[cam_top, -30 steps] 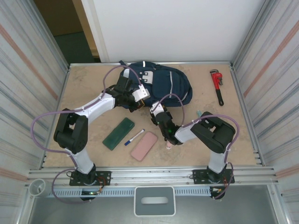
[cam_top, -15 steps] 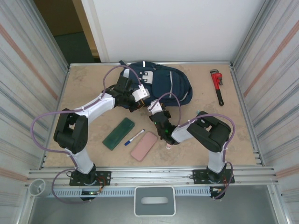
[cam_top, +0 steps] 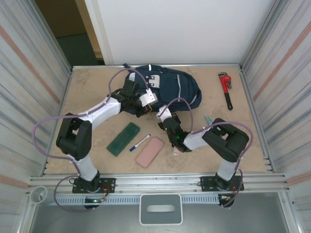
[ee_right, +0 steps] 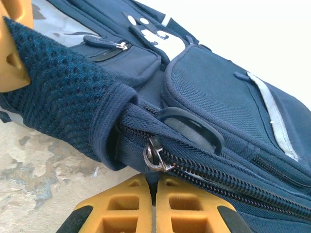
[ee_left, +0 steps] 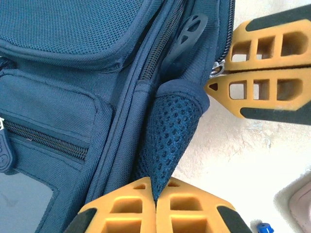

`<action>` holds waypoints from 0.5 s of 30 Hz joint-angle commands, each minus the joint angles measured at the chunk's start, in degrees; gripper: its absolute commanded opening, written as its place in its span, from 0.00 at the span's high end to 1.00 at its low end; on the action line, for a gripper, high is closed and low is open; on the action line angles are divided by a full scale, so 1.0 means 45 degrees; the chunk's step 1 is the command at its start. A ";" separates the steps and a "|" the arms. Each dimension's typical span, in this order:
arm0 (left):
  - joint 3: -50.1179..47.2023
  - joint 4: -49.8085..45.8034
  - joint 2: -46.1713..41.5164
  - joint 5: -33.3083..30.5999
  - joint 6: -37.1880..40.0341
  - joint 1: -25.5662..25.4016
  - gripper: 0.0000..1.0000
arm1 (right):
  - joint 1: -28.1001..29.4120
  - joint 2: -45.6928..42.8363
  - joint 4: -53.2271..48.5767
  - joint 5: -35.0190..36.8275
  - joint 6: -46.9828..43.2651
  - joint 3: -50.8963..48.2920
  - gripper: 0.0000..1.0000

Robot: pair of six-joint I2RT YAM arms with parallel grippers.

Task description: Pack the student bag

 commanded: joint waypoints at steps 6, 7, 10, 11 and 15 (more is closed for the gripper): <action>0.0244 0.0109 -0.0754 0.0005 0.0198 0.0150 1.00 | -0.1323 -0.1641 -0.1194 -0.2586 0.1600 -0.0625 1.00; 0.0215 0.0144 -0.0744 -0.0029 0.0230 0.0150 1.00 | -0.1416 -0.1751 -0.1371 -0.2941 0.1661 -0.0656 1.00; 0.0113 0.0255 -0.0729 -0.0100 0.0282 0.0150 1.00 | -0.1617 -0.2026 -0.1888 -0.3580 0.1788 -0.0683 1.00; 0.0071 0.0284 -0.0730 -0.0090 0.0303 0.0150 1.00 | -0.1663 -0.2102 -0.2002 -0.3726 0.1835 -0.0683 1.00; 0.0037 0.0317 -0.0658 -0.0127 0.0325 0.0150 1.00 | -0.2017 -0.2511 -0.2562 -0.4617 0.2146 -0.0767 1.00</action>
